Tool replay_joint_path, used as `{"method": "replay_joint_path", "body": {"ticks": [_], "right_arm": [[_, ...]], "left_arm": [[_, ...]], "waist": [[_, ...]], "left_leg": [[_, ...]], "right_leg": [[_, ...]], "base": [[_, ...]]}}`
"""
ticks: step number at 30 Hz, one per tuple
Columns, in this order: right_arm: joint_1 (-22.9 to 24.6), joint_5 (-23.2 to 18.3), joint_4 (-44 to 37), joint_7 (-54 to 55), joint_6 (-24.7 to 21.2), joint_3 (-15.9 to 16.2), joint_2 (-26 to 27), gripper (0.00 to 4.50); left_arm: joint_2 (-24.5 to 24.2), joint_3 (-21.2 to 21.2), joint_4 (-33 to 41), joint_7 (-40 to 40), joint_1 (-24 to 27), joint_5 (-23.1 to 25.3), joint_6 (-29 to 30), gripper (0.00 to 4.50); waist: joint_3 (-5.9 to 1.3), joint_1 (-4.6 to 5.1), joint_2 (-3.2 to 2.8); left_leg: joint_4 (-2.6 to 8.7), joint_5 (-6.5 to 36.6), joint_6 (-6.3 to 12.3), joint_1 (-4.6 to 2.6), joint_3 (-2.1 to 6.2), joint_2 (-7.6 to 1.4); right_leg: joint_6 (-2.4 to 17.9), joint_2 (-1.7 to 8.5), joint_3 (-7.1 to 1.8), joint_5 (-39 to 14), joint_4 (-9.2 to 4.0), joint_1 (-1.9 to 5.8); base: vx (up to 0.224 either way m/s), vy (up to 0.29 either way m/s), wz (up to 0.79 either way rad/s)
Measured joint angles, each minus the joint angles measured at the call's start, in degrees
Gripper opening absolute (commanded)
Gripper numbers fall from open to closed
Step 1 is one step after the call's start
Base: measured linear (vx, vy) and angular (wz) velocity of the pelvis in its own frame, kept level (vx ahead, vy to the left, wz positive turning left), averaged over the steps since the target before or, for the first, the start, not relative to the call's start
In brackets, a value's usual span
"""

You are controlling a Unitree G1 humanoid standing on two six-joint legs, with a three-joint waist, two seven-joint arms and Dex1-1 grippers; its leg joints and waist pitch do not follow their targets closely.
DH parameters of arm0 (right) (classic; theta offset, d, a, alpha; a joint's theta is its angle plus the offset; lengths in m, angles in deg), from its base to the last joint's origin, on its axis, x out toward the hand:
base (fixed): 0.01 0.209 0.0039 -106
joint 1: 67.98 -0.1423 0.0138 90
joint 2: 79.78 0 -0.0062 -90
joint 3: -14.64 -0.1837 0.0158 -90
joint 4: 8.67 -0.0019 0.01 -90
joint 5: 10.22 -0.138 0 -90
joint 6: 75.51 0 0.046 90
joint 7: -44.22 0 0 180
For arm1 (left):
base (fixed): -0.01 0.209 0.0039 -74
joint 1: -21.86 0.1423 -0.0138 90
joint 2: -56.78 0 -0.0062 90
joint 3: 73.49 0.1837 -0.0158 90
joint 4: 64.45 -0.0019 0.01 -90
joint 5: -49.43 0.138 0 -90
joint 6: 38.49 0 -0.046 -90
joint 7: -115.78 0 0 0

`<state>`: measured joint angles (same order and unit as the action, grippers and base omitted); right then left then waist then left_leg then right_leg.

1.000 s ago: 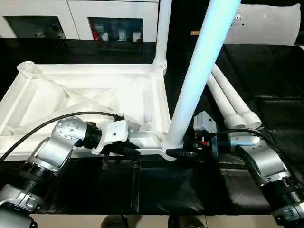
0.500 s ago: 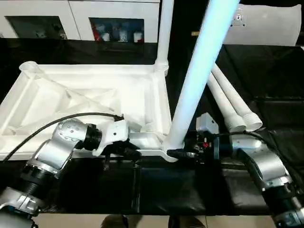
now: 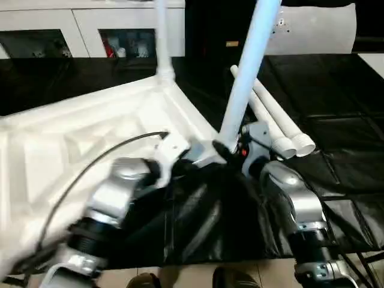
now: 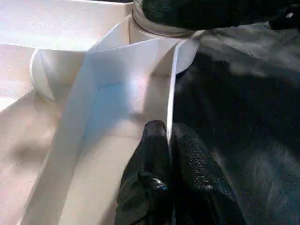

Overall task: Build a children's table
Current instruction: Rotate leg to tighten

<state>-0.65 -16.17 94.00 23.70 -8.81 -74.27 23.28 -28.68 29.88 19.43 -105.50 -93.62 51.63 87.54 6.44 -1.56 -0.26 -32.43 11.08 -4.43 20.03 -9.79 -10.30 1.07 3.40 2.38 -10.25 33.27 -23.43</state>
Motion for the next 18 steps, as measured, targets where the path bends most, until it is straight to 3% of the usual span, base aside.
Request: {"method": "replay_joint_path", "body": {"ticks": [3,5,8,10,18], "right_arm": [[0.2,0.9,-0.2,1.1,1.1,0.0,0.9,3.46],[0.5,1.2,-0.5,1.4,1.6,0.0,1.1,3.85],[0.6,1.2,-0.8,1.4,2.2,0.0,1.5,4.08],[2.0,0.5,-1.6,-0.1,3.7,0.0,1.2,4.31],[6.7,-3.3,-5.6,-14.1,4.7,1.4,-7.8,4.46]], "left_arm": [[0.3,1.3,1.2,1.4,0.0,1.1,0.5,0.00],[0.0,2.0,2.0,1.5,0.1,1.6,0.5,0.00],[-0.2,2.3,2.5,1.5,0.1,2.2,0.4,0.00],[-2.4,3.4,2.5,0.3,0.3,2.2,-2.3,0.00],[-7.6,3.7,1.2,-5.1,0.5,1.3,-9.9,0.00]], "waist": [[-0.04,-0.05,0.10],[-0.06,-0.06,0.14],[-0.06,-0.07,0.14],[-0.05,-0.12,0.13],[-0.01,-0.02,0.05]], "left_leg": [[0.00,0.0,0.01,0.05,0.00,0.00],[0.04,0.1,0.06,0.08,0.00,0.00],[0.27,0.1,0.07,0.07,0.00,-0.01],[0.45,0.1,0.06,0.09,0.01,-0.04],[0.55,-0.1,0.39,0.49,0.00,-0.24]], "right_leg": [[0.0,0.00,0.00,0.1,-0.03,0.01],[0.0,0.00,0.00,0.3,-0.11,0.01],[0.3,-0.01,0.05,0.5,-0.11,0.00],[0.2,-0.04,0.11,0.5,-0.12,-0.08],[0.2,-0.21,0.20,0.5,-0.03,-0.56]], "base": [[0.000,0.000,0.00],[0.000,0.000,0.00],[0.000,0.000,0.00],[0.000,0.000,0.00],[0.000,0.000,0.00]]}}
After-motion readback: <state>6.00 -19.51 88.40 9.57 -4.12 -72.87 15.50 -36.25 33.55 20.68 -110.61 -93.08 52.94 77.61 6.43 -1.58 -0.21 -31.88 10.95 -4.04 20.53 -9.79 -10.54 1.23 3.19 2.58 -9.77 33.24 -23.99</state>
